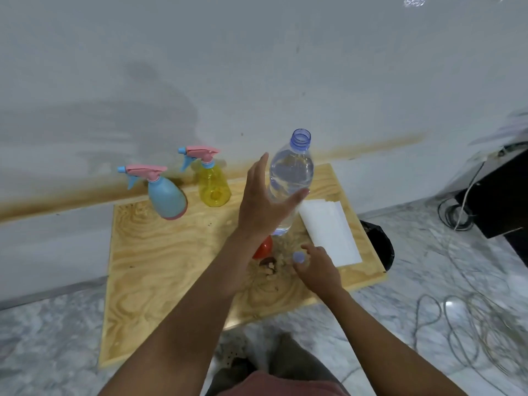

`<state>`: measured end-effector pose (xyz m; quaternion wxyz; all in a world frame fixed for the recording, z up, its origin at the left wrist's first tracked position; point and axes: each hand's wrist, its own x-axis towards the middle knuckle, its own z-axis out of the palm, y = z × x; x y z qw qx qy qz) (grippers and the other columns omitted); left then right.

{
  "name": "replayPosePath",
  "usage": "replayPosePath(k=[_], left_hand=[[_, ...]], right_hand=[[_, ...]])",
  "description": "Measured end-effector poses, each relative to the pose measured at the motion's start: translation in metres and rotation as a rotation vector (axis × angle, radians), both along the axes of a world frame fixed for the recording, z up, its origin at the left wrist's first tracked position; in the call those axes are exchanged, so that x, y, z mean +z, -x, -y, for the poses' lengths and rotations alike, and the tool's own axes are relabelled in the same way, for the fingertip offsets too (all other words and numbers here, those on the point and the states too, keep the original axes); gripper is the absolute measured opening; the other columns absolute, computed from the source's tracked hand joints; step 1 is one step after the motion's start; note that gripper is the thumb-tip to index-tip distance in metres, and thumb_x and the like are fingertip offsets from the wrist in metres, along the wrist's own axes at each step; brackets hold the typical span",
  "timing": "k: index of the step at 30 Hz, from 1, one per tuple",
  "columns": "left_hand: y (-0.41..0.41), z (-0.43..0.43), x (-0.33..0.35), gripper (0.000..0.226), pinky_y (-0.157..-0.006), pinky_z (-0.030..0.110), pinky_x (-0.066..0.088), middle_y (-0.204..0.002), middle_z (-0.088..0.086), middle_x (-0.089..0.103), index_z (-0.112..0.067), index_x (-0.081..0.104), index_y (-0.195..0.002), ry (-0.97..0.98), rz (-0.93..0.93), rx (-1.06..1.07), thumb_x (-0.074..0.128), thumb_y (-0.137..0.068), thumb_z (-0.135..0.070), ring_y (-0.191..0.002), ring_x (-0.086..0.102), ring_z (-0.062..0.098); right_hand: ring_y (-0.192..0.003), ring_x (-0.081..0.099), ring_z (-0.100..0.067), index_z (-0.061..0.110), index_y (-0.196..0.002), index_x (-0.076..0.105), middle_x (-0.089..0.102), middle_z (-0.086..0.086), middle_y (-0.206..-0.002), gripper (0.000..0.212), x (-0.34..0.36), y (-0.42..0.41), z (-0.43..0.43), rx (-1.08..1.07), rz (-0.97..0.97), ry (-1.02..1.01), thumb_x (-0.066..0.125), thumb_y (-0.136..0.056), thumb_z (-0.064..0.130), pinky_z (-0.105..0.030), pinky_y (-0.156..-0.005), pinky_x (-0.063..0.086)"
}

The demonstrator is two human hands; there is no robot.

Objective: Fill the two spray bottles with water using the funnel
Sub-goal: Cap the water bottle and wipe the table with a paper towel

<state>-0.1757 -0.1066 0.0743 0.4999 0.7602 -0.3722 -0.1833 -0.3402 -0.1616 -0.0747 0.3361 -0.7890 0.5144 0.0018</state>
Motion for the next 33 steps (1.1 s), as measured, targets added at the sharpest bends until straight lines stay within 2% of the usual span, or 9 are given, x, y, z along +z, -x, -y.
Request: replayPosePath(k=[3, 8, 12, 14, 18, 23, 26, 30, 33], left_hand=[[0.008, 0.015, 0.007, 0.095, -0.091, 0.006, 0.033, -0.150, -0.004, 0.042, -0.021, 0.031, -0.153, 0.002, -0.003, 0.051, 0.083, -0.076, -0.045, -0.130, 0.041, 0.004], [0.012, 0.023, 0.008, 0.085, -0.095, 0.015, 0.043, -0.141, -0.005, 0.053, -0.019, 0.042, -0.146, 0.035, -0.017, 0.144, 0.085, -0.076, -0.040, -0.124, 0.050, 0.008], [0.012, 0.023, 0.005, 0.086, -0.103, 0.036, 0.050, -0.138, -0.007, 0.055, -0.020, 0.043, -0.144, 0.055, -0.043, 0.147, 0.086, -0.073, -0.043, -0.125, 0.053, 0.010], [0.011, 0.023, 0.003, 0.084, -0.103, 0.040, 0.050, -0.135, -0.011, 0.056, -0.024, 0.045, -0.142, 0.066, -0.084, 0.152, 0.086, -0.072, -0.044, -0.124, 0.054, 0.009], [0.010, 0.024, 0.004, 0.082, -0.103, 0.041, 0.050, -0.131, -0.016, 0.058, -0.031, 0.046, -0.139, 0.077, -0.158, 0.143, 0.087, -0.069, -0.045, -0.122, 0.055, 0.006], [0.009, 0.025, 0.013, 0.083, -0.102, 0.037, 0.050, -0.138, -0.011, 0.053, -0.028, 0.043, -0.142, 0.055, -0.057, 0.129, 0.085, -0.072, -0.043, -0.125, 0.054, 0.008], [0.008, 0.027, 0.023, 0.079, -0.102, 0.035, 0.050, -0.141, -0.013, 0.052, -0.030, 0.045, -0.142, 0.078, -0.015, 0.134, 0.083, -0.075, -0.048, -0.126, 0.053, 0.008], [0.008, 0.031, 0.034, 0.050, -0.100, 0.033, 0.051, -0.123, -0.014, 0.065, -0.026, 0.061, -0.126, 0.104, -0.001, 0.163, 0.079, -0.082, -0.038, -0.114, 0.057, 0.000], [0.008, 0.031, 0.032, 0.048, -0.098, 0.034, 0.053, -0.120, -0.014, 0.066, -0.025, 0.064, -0.124, 0.118, -0.036, 0.174, 0.081, -0.081, -0.036, -0.113, 0.058, -0.003]], right_hand=[[-0.115, 0.058, -0.026, 0.027, -0.136, 0.050, 0.053, -0.003, -0.130, 0.053, -0.007, 0.000, 0.009, 0.053, -0.028, -0.030, 0.063, -0.088, 0.046, -0.040, -0.090, 0.049], [-0.124, 0.052, -0.022, 0.030, -0.138, 0.051, 0.052, 0.001, -0.136, 0.049, -0.013, -0.003, 0.020, 0.196, -0.073, -0.028, 0.058, -0.091, 0.043, -0.039, -0.095, 0.047], [-0.114, 0.058, -0.022, 0.024, -0.126, 0.062, 0.060, -0.002, -0.126, 0.033, -0.013, -0.005, 0.026, 0.222, -0.041, 0.002, 0.050, -0.097, 0.034, -0.037, -0.093, 0.049], [-0.108, 0.061, -0.022, 0.022, -0.122, 0.065, 0.061, -0.002, -0.119, 0.032, -0.010, -0.005, 0.028, 0.203, 0.030, -0.001, 0.054, -0.095, 0.034, -0.036, -0.089, 0.050], [-0.091, 0.063, -0.013, 0.019, -0.116, 0.068, 0.064, 0.002, -0.107, 0.035, 0.010, -0.005, 0.040, 0.130, 0.281, 0.058, 0.069, -0.084, 0.033, -0.032, -0.082, 0.055], [-0.087, 0.060, -0.006, 0.016, -0.112, 0.070, 0.063, 0.007, -0.100, 0.032, 0.072, -0.006, 0.061, 0.148, 0.618, 0.202, 0.075, -0.080, 0.018, -0.024, -0.069, 0.053], [-0.085, 0.060, -0.005, 0.013, -0.110, 0.070, 0.064, 0.003, -0.100, 0.033, 0.115, -0.011, 0.072, 0.186, 0.796, 0.302, 0.071, -0.078, 0.021, -0.021, -0.063, 0.054], [-0.081, 0.061, -0.010, 0.017, -0.113, 0.070, 0.064, 0.006, -0.102, 0.034, 0.170, -0.018, 0.083, 0.158, 0.902, 0.283, 0.075, -0.079, 0.016, -0.016, -0.068, 0.052], [-0.086, 0.063, -0.011, 0.018, -0.110, 0.070, 0.065, 0.009, -0.103, 0.032, 0.199, -0.027, 0.090, 0.252, 0.921, 0.307, 0.077, -0.080, 0.014, -0.018, -0.068, 0.052]])
